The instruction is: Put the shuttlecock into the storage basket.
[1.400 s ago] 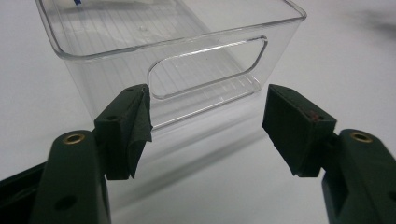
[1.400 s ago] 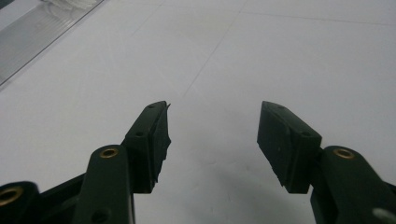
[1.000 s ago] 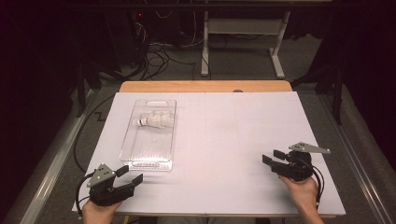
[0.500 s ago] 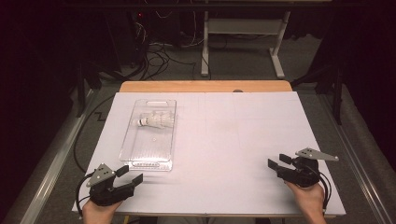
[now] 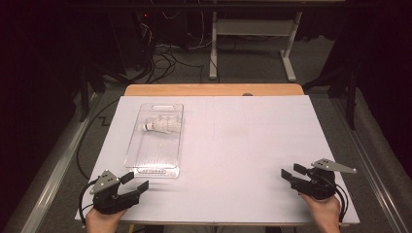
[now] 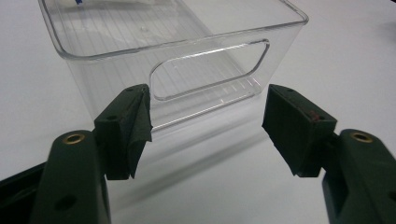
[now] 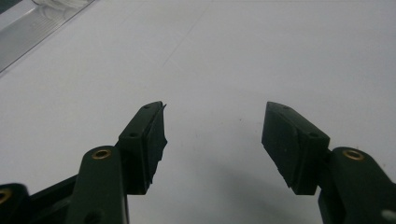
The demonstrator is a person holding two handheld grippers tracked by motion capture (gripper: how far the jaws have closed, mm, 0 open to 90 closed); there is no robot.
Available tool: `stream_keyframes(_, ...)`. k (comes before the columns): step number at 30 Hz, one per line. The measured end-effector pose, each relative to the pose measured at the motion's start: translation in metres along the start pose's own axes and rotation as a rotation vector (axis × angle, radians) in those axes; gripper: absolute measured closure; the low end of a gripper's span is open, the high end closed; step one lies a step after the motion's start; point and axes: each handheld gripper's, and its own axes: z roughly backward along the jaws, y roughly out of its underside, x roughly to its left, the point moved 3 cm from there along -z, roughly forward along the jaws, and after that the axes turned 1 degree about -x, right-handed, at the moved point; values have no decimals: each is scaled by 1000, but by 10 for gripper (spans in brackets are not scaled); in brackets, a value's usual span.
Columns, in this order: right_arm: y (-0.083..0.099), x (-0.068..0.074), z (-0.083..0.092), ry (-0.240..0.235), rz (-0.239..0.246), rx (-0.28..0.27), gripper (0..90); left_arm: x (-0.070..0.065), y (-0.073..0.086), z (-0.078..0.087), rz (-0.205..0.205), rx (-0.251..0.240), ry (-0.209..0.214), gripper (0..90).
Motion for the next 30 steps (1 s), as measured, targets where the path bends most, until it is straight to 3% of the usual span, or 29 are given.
stream_keyframes(30,13,-10,19,38,-10,-76,379,0,0,-1,2,2,2,334)
